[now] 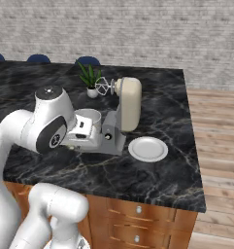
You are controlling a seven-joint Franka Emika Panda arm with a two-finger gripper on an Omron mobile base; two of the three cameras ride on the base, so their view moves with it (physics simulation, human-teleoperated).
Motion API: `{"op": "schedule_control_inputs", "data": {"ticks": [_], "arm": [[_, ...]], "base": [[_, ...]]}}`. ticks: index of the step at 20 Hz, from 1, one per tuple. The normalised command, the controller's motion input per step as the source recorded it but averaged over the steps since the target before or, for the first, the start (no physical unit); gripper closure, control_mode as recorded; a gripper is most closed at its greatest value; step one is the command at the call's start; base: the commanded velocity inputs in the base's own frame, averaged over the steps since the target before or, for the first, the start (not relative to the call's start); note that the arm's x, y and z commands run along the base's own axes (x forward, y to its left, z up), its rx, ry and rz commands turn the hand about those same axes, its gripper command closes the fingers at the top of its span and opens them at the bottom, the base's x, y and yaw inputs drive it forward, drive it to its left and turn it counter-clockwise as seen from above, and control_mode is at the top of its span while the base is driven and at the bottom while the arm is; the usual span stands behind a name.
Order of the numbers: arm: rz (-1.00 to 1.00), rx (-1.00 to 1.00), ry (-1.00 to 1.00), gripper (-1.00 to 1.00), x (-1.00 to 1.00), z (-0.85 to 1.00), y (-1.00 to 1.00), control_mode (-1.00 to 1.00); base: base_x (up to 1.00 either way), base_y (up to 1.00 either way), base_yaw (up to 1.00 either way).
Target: Add butter and sugar cubes to the stand mixer bowl and then turn on the stand mixer to begin making frosting.
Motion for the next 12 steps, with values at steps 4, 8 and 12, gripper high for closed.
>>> {"op": "schedule_control_inputs", "data": {"ticks": [4, 8, 12], "arm": [[-0.03, 0.00, 0.00, 1.00, 0.03, 0.28, 0.87, -1.00], [-0.12, 0.00, 0.00, 1.00, 0.23, 0.31, 0.66, -1.00], [-0.21, -0.03, -0.01, 1.00, 0.06, 0.57, 0.49, -1.00]], "base": [[0.00, 0.00, 0.00], [0.00, 0.00, 0.00], [0.00, 0.00, 0.00]]}}
